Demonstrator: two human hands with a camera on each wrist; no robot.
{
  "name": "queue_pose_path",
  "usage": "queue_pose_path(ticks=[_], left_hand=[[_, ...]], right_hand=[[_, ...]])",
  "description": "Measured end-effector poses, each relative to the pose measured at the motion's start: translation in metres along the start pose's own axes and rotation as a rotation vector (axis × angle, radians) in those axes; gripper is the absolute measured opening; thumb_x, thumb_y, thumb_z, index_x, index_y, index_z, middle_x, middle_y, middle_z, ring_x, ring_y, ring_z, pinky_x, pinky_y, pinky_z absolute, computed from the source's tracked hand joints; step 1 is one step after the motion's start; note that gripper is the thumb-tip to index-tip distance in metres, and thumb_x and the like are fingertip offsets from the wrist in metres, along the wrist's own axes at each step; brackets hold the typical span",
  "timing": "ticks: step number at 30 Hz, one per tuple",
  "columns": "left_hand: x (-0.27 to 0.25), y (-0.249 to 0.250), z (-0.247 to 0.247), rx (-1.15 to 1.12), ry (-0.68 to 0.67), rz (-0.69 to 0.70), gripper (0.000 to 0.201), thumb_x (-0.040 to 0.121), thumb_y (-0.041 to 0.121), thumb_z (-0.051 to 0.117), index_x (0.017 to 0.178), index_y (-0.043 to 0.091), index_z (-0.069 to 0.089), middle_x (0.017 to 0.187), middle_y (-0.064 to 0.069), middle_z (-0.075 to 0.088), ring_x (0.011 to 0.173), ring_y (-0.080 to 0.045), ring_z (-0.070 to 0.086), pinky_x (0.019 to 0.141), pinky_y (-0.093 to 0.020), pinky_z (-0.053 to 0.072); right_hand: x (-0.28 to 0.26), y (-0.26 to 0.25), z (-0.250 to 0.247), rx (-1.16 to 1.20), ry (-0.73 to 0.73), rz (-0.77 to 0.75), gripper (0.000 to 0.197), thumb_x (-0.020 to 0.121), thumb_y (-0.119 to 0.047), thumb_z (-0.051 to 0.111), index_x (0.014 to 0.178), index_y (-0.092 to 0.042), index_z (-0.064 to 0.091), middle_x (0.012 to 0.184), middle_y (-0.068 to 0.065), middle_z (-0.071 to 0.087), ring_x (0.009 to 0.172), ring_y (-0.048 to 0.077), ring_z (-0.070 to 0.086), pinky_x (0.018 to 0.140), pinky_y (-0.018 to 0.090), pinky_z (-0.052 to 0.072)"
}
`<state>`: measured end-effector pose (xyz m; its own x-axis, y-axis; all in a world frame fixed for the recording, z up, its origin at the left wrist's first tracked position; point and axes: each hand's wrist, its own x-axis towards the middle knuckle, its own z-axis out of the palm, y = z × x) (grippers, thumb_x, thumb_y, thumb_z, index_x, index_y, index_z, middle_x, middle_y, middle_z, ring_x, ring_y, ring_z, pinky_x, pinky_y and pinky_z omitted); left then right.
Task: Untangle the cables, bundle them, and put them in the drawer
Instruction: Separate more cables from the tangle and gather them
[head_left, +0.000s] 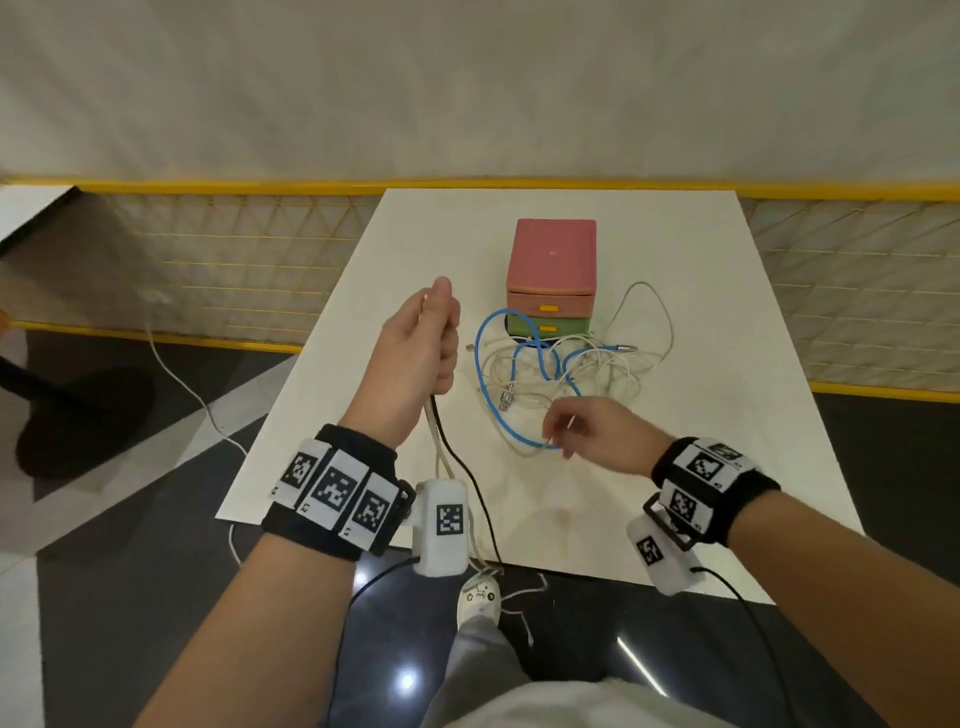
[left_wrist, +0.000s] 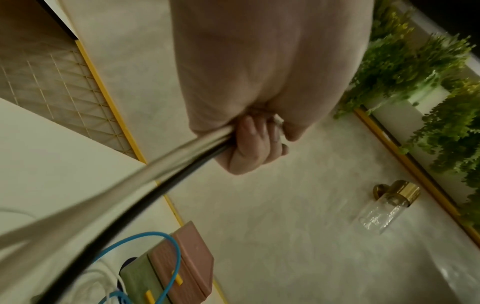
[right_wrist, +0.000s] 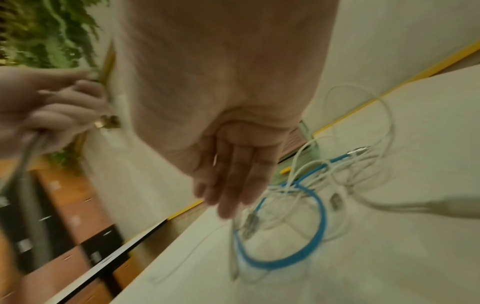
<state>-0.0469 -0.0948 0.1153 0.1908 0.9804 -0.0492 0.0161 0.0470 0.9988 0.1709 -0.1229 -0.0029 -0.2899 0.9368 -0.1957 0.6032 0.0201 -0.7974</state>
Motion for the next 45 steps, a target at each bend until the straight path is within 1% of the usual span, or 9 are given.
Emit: queue_pose_path(ticks=[3, 9, 17, 23, 28, 32, 36, 41, 45], left_hand=[[0.009, -0.007, 0.006, 0.026, -0.040, -0.003, 0.037, 0.105, 0.037, 0.038, 0.072, 0.019, 0.038, 0.053, 0.012, 0.027, 0.043, -0.007, 0.019, 0.039, -0.019, 0.018], [0.032, -0.012, 0.026, 0.039, -0.098, -0.031, 0.037, 0.105, 0.038, 0.037, 0.073, 0.019, 0.039, 0.052, 0.013, 0.026, 0.044, -0.007, 0.018, 0.039, -0.019, 0.017], [0.047, -0.020, 0.050, 0.069, -0.135, -0.064, 0.037, 0.104, 0.040, 0.039, 0.073, 0.018, 0.041, 0.050, 0.015, 0.028, 0.043, -0.006, 0.019, 0.039, -0.020, 0.017], [0.048, -0.021, 0.059, 0.048, -0.132, -0.059, 0.036, 0.102, 0.039, 0.045, 0.071, 0.021, 0.044, 0.051, 0.014, 0.026, 0.045, -0.008, 0.018, 0.041, -0.022, 0.015], [0.046, -0.020, 0.070, 0.078, -0.120, 0.008, 0.014, 0.096, 0.020, 0.060, 0.083, 0.022, 0.062, 0.048, 0.015, 0.034, 0.042, -0.007, 0.024, 0.040, -0.019, 0.023], [0.045, -0.012, 0.077, 0.043, -0.199, 0.064, 0.018, 0.096, 0.005, 0.055, 0.106, 0.012, 0.068, 0.049, 0.015, 0.034, 0.044, -0.008, 0.022, 0.042, -0.020, 0.021], [0.044, 0.004, 0.085, 0.033, -0.230, 0.133, 0.021, 0.094, 0.009, 0.061, 0.115, 0.006, 0.066, 0.046, 0.016, 0.049, 0.040, -0.002, 0.032, 0.042, -0.014, 0.030], [0.050, 0.012, 0.093, -0.081, -0.169, 0.099, 0.001, 0.089, 0.004, 0.066, 0.089, 0.005, 0.066, 0.048, 0.008, 0.059, 0.036, -0.005, 0.050, 0.037, -0.014, 0.039], [0.058, 0.005, 0.089, -0.012, -0.182, 0.118, 0.018, 0.091, 0.007, 0.065, 0.074, 0.008, 0.059, 0.053, -0.001, 0.056, 0.040, -0.012, 0.052, 0.041, -0.019, 0.042]], right_hand=[[0.008, 0.035, -0.021, -0.184, 0.286, 0.156, 0.016, 0.082, -0.002, 0.053, 0.084, -0.014, 0.063, 0.087, 0.003, 0.065, 0.079, 0.027, 0.061, 0.079, 0.035, 0.048], [0.009, 0.095, -0.023, -0.429, 0.117, 0.483, 0.028, 0.082, -0.020, 0.064, 0.108, -0.011, 0.057, 0.114, 0.015, 0.057, 0.104, 0.032, 0.056, 0.088, 0.033, 0.044], [0.004, 0.082, -0.024, -0.198, 0.081, 0.351, 0.029, 0.085, -0.001, 0.049, 0.106, -0.019, 0.052, 0.081, 0.006, 0.061, 0.064, 0.023, 0.059, 0.062, 0.031, 0.048], [-0.015, 0.045, -0.055, 0.126, 0.098, 0.157, 0.039, 0.084, 0.014, 0.043, 0.101, -0.005, 0.072, 0.083, 0.008, 0.069, 0.067, 0.004, 0.060, 0.073, 0.014, 0.048], [-0.024, 0.004, -0.079, 0.327, 0.282, -0.041, 0.018, 0.081, 0.001, 0.070, 0.091, -0.013, 0.074, 0.083, -0.007, 0.074, 0.077, 0.004, 0.064, 0.078, 0.017, 0.051], [-0.016, -0.030, -0.089, 0.387, 0.426, -0.140, 0.012, 0.086, -0.010, 0.066, 0.085, -0.020, 0.073, 0.083, 0.002, 0.063, 0.063, 0.009, 0.062, 0.064, 0.019, 0.051], [-0.011, -0.053, -0.088, 0.429, 0.334, -0.152, 0.018, 0.095, -0.013, 0.054, 0.084, -0.010, 0.068, 0.070, -0.004, 0.066, 0.049, 0.013, 0.062, 0.051, 0.019, 0.049], [-0.006, -0.068, -0.077, 0.425, 0.290, -0.195, 0.017, 0.096, -0.009, 0.051, 0.087, -0.010, 0.066, 0.071, 0.000, 0.063, 0.043, 0.013, 0.056, 0.045, 0.020, 0.046], [-0.004, -0.074, -0.075, 0.417, 0.356, -0.197, 0.018, 0.096, -0.008, 0.051, 0.084, -0.011, 0.064, 0.062, -0.008, 0.062, 0.038, 0.006, 0.048, 0.042, 0.016, 0.042]])
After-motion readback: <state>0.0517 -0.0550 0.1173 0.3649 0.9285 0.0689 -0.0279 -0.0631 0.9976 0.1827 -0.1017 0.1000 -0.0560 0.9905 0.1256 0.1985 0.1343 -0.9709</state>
